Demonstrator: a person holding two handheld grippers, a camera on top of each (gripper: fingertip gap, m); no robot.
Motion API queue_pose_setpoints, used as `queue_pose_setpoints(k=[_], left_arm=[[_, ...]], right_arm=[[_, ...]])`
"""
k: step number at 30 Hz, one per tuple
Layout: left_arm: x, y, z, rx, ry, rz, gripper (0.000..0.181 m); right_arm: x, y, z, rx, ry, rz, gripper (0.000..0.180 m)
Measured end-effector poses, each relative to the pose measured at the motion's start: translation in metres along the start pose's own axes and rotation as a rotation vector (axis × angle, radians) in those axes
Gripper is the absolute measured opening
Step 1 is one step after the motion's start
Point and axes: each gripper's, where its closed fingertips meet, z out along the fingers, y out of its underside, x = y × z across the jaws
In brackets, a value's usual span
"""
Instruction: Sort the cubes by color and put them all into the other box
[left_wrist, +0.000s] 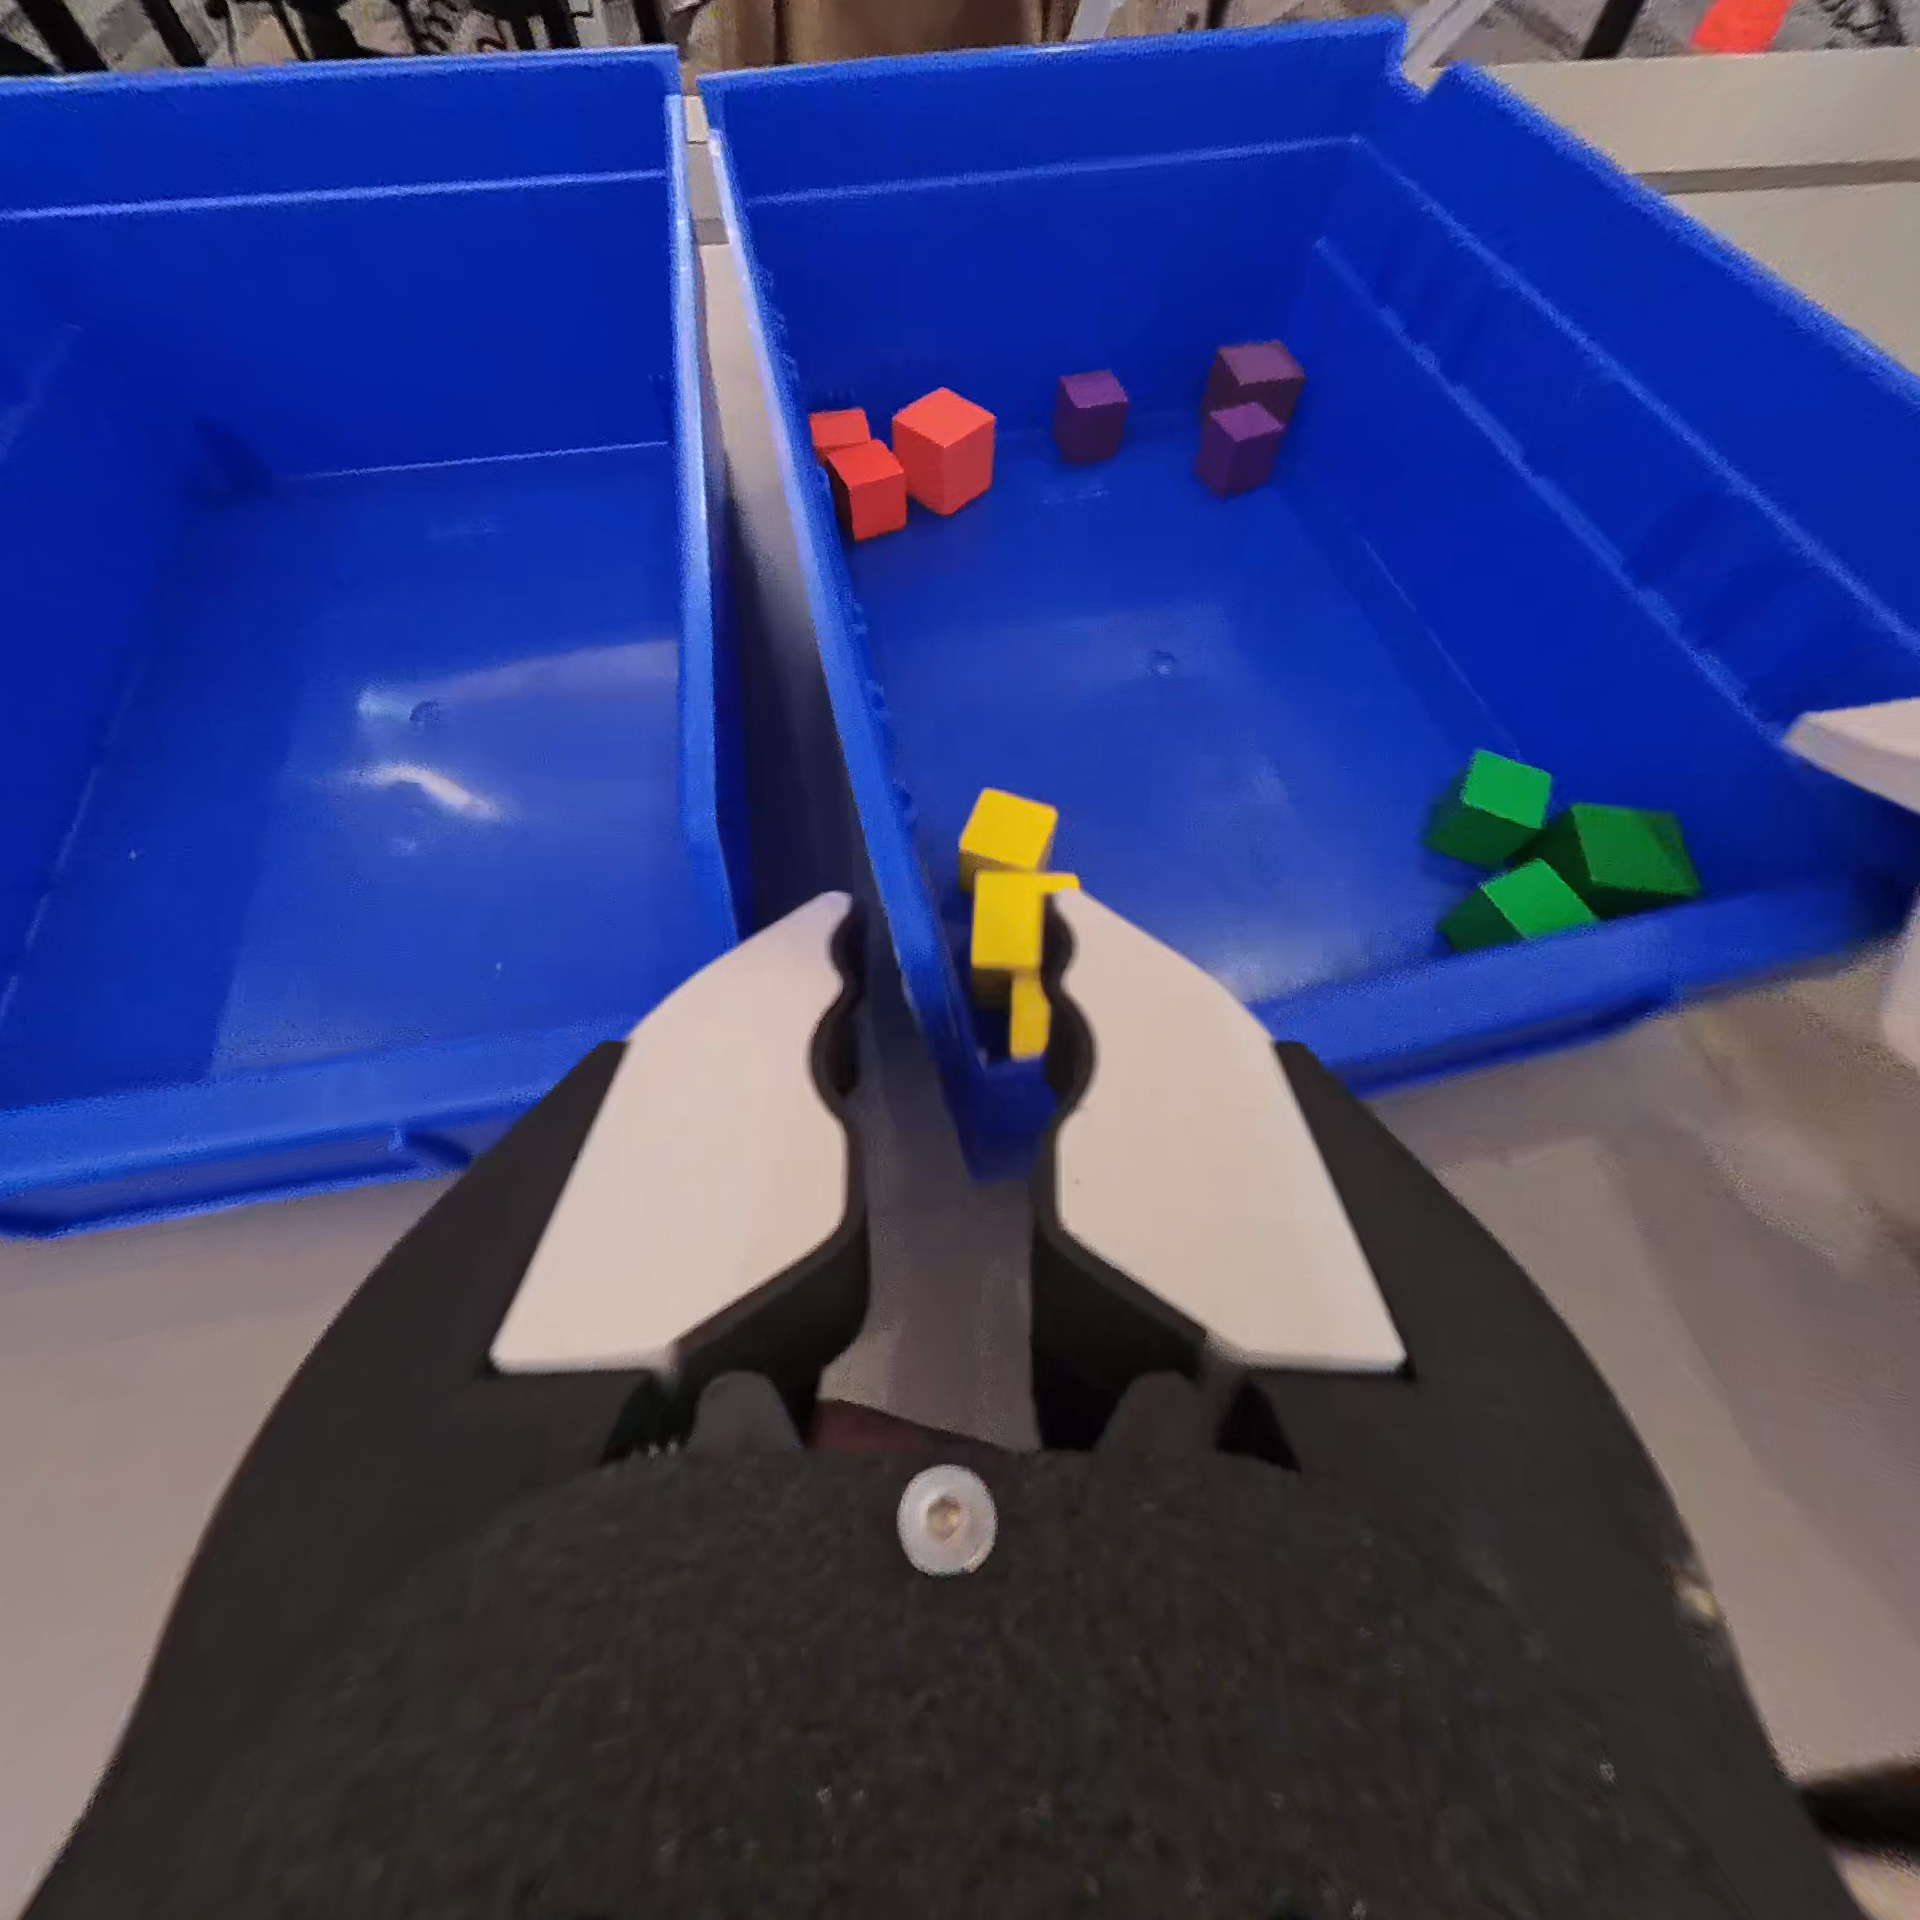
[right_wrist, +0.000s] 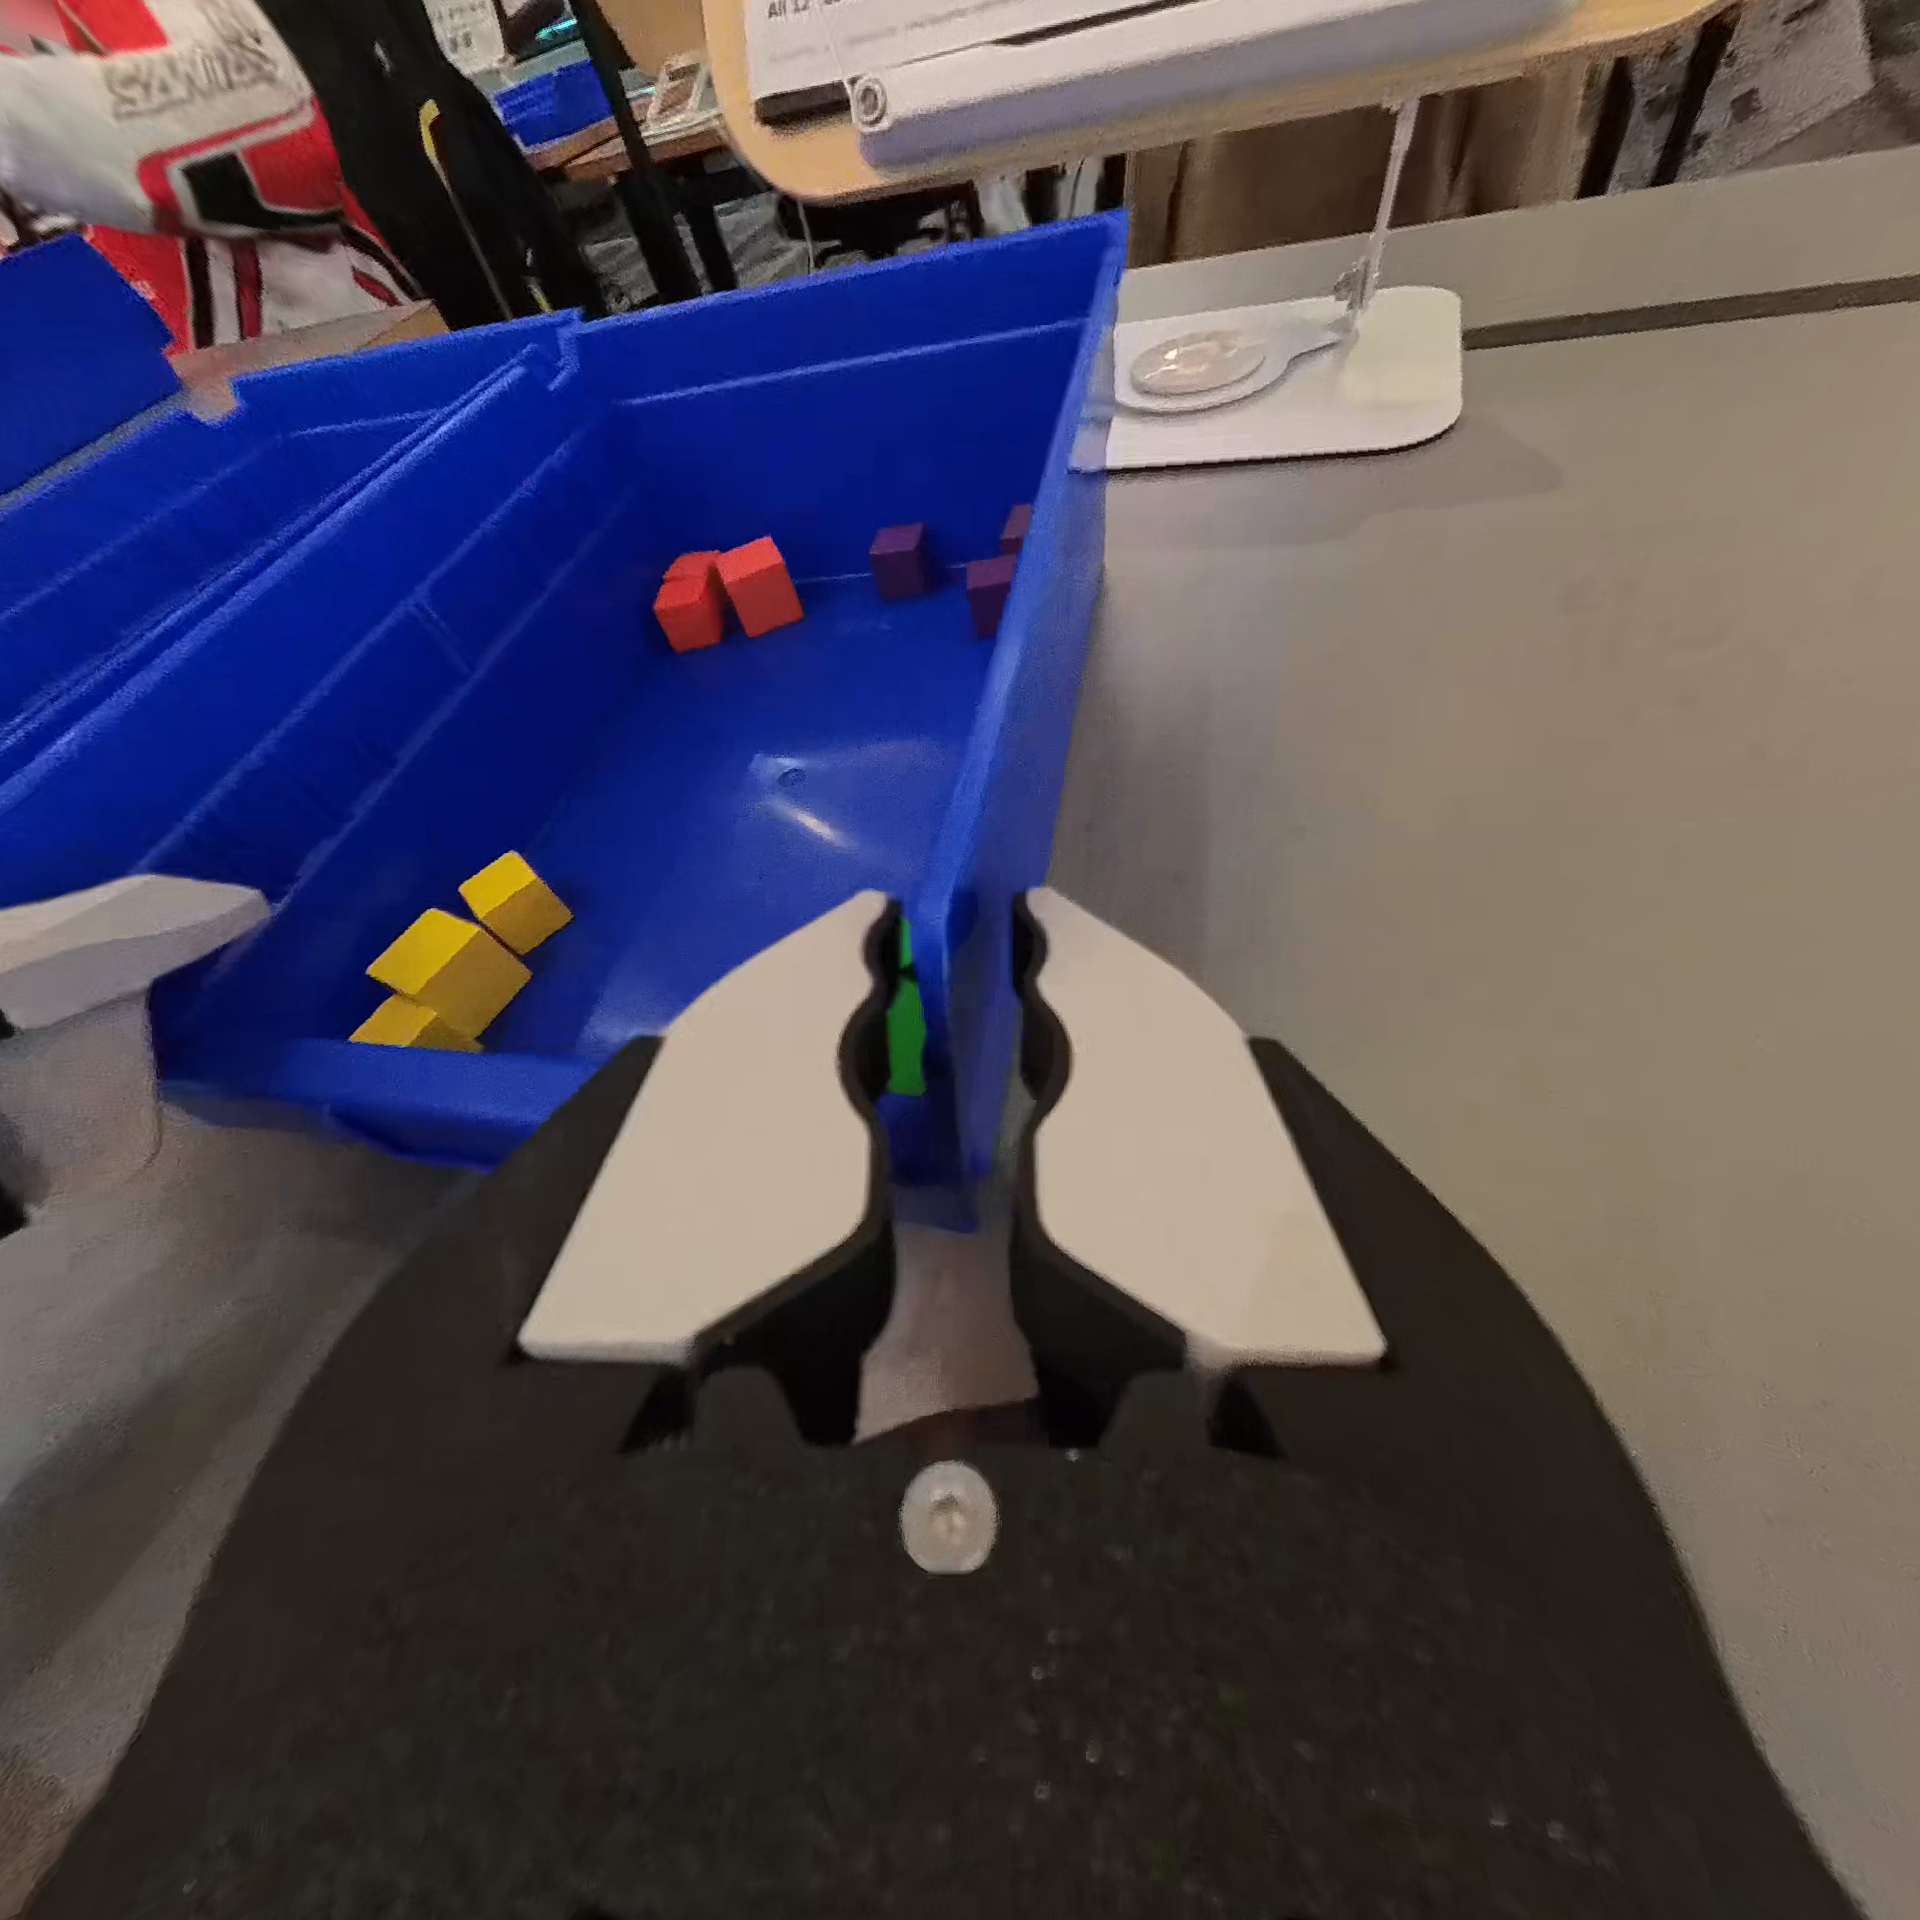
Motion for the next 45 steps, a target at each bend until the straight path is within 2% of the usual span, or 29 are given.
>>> queue_pose_setpoints(k=[1, 3, 5, 8, 10, 13, 17, 19, 20, 24, 28, 32, 35, 39, 40, 41, 42, 45], left_arm=[[0.0, 0.003, -0.01, 0.006, 0.013, -0.001, 0.042], [-0.008, 0.008, -0.04, 0.047, 0.031, -0.015, 0.043], [-0.034, 0.016, -0.076, 0.093, 0.016, -0.054, 0.04], [-0.115, 0.022, -0.107, 0.161, -0.129, -0.114, 0.041], [-0.17, 0.023, -0.102, 0.138, -0.217, -0.13, 0.049], [-0.225, 0.019, -0.071, 0.086, -0.274, -0.154, 0.049], [-0.239, 0.007, -0.024, 0.028, -0.221, -0.18, 0.047], [-0.249, 0.011, -0.012, -0.012, -0.267, -0.189, 0.03], [-0.249, 0.011, -0.01, -0.013, -0.257, -0.206, 0.013], [-0.24, 0.02, -0.023, -0.002, -0.183, -0.254, 0.003], [-0.235, 0.042, -0.065, 0.031, -0.251, -0.231, 0.002], [-0.22, 0.071, -0.118, 0.078, -0.29, -0.273, 0.004], [-0.208, 0.089, -0.152, 0.11, -0.333, -0.267, 0.003], [-0.182, 0.102, -0.18, 0.149, -0.37, -0.222, 0.003], [-0.178, 0.102, -0.186, 0.16, -0.407, -0.189, 0.004], [-0.173, 0.097, -0.194, 0.187, -0.435, -0.159, 0.004], [-0.165, 0.088, -0.202, 0.226, -0.436, -0.149, 0.006], [-0.139, 0.051, -0.223, 0.338, -0.443, -0.095, 0.007]], right_arm=[[0.002, 0.003, -0.003, -0.024, -0.014, 0.004, 0.04], [0.003, 0.006, -0.019, -0.024, -0.071, 0.01, 0.055], [0.004, 0.0, -0.047, 0.053, -0.125, 0.005, 0.057], [0.002, -0.014, -0.087, 0.19, -0.187, 0.013, 0.051], [-0.014, -0.023, -0.103, 0.232, -0.267, 0.022, 0.047], [-0.049, -0.027, -0.112, 0.232, -0.341, -0.021, 0.044], [-0.113, 0.007, -0.104, 0.133, -0.452, -0.131, 0.043], [-0.144, 0.038, -0.095, 0.037, -0.52, -0.134, 0.042], [-0.158, 0.052, -0.091, -0.006, -0.551, -0.125, 0.041], [-0.19, 0.083, -0.071, -0.056, -0.561, -0.086, 0.036], [-0.213, 0.085, -0.048, -0.094, -0.526, -0.071, 0.041], [-0.235, 0.066, -0.029, -0.037, -0.502, -0.019, 0.042], [-0.238, 0.055, -0.019, 0.016, -0.426, -0.057, 0.044], [-0.257, 0.072, -0.018, -0.075, -0.485, -0.111, 0.045], [-0.254, 0.07, -0.02, -0.074, -0.454, -0.125, 0.038], [-0.246, 0.063, -0.022, -0.047, -0.399, -0.148, 0.016], [-0.239, 0.052, -0.025, -0.001, -0.363, -0.185, 0.005], [-0.228, 0.021, -0.039, 0.057, -0.376, -0.131, 0.004]])
